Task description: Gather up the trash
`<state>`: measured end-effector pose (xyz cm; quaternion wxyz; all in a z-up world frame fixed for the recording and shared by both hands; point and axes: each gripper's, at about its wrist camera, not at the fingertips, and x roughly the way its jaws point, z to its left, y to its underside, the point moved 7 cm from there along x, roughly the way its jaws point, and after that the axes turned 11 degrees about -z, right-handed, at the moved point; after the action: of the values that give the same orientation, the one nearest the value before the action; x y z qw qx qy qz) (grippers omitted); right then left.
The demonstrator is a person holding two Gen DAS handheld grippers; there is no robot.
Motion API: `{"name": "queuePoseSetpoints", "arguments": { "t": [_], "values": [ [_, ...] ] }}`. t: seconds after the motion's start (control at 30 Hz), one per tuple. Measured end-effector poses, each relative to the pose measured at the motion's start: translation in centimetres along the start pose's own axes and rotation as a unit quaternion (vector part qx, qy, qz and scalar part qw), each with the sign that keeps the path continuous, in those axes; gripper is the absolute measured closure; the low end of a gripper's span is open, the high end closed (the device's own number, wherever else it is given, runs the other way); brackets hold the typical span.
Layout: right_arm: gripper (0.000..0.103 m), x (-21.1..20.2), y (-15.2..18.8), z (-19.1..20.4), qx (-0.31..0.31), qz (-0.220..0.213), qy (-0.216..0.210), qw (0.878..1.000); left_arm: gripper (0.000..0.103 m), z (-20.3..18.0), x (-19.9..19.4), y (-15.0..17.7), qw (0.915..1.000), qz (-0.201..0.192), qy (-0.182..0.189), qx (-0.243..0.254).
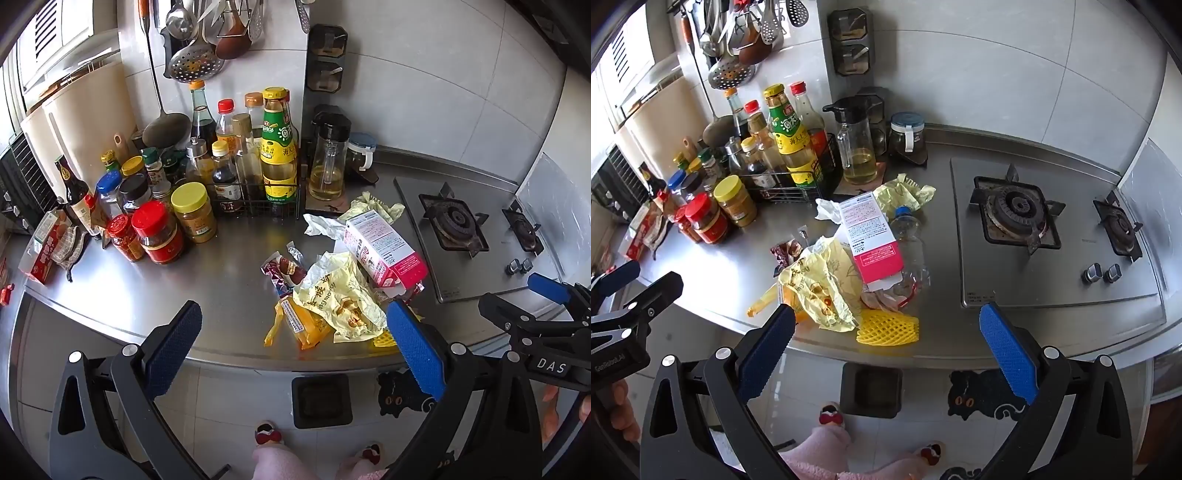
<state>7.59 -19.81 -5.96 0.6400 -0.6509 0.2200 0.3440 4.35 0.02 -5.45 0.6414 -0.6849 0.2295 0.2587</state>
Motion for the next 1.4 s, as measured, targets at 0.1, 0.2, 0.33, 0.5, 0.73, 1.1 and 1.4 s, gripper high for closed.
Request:
{"name": "queuePoseSetpoints", "arguments": {
  "t": [0.1, 0.2, 0.33, 0.5, 0.73, 1.1, 1.4],
  "values": [
    [0.003, 0.0, 0.3, 0.0, 0.0, 0.002, -0.002, 1.0, 0.008, 0.0, 0.0, 0.0, 1.0, -0.003, -0.001, 0.002],
    [0.003, -0.1, -0.2, 0.0, 0.0, -0.001, -0.001, 1.0, 0.008, 0.1, 0.0, 0.0, 1.0, -0.002, -0.001, 0.002],
    [0.003, -0.1, 0.0, -0.1, 0.0, -0.003, 0.002, 1.0, 0.008, -0.4, 0.1, -0.4, 1.0, -0.002, -0.004, 0.005],
    [0.003, -0.3, -0.3, -0.2, 0.002, -0.004, 0.0, 1.0, 0.008, -0.7, 0.1, -0.7, 1.0, -0.001, -0.005, 0.001],
    [0.003, -0.4, -0.4, -0.5, 0.005, -0.004, 0.0, 1.0, 0.008, -0.7, -0.1, -0.9, 1.0, -0.003, -0.002, 0.006],
    [0.003, -0.4, -0.5, -0.7, 0.006, -0.006, -0.002, 1.0, 0.008, -0.7, -0.3, -1.1, 0.9999, -0.005, -0.004, 0.008],
    [0.003, -0.5, -0.5, -0.8, 0.006, -0.007, -0.002, 1.0, 0.008, -0.5, -0.3, -1.1, 0.9999, -0.007, -0.004, 0.008]
  ]
}}
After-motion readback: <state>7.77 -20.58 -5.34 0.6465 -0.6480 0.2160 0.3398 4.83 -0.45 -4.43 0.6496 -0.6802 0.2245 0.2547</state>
